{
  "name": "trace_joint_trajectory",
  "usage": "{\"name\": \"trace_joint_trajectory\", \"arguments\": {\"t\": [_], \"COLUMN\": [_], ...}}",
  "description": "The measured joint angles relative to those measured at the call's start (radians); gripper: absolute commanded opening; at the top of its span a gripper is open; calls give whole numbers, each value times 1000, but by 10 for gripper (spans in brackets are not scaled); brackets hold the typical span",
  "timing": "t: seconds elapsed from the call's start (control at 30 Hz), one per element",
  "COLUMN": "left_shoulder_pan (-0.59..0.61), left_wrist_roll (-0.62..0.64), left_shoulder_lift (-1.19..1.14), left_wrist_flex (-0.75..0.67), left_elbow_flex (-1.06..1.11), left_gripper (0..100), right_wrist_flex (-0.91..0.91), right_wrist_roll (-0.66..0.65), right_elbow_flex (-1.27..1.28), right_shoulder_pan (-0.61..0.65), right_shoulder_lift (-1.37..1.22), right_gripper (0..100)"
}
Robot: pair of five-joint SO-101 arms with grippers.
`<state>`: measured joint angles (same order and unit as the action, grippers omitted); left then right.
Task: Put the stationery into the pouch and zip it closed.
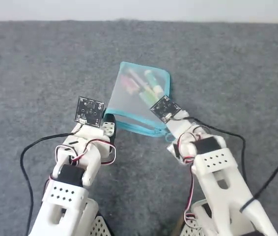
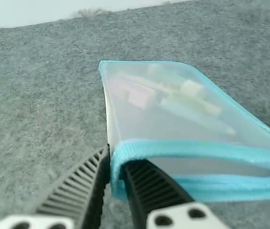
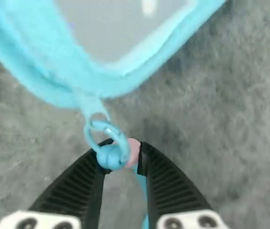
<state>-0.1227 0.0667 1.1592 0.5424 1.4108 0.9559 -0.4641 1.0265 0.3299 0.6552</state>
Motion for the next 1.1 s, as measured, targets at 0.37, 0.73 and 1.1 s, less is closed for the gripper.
{"name": "trace_joint_trajectory", "arguments": {"t": [0.37,0.73,1.1], "left_shoulder_pan": [0,-87,-91], "left_wrist_roll": [0,-12,-12], "left_shoulder_lift": [0,0,0], "left_wrist_flex": [0,-2,-18], "left_elbow_flex": [0,51,52], "left_gripper": [13,12,12], "right_wrist_flex": [253,333,377], "right_wrist_roll": [54,75,71], "right_elbow_flex": [-92,-269,-311], "right_shoulder_pan": [64,252,448], "right_shoulder_lift": [149,158,146], "right_gripper": [6,6,6]}}
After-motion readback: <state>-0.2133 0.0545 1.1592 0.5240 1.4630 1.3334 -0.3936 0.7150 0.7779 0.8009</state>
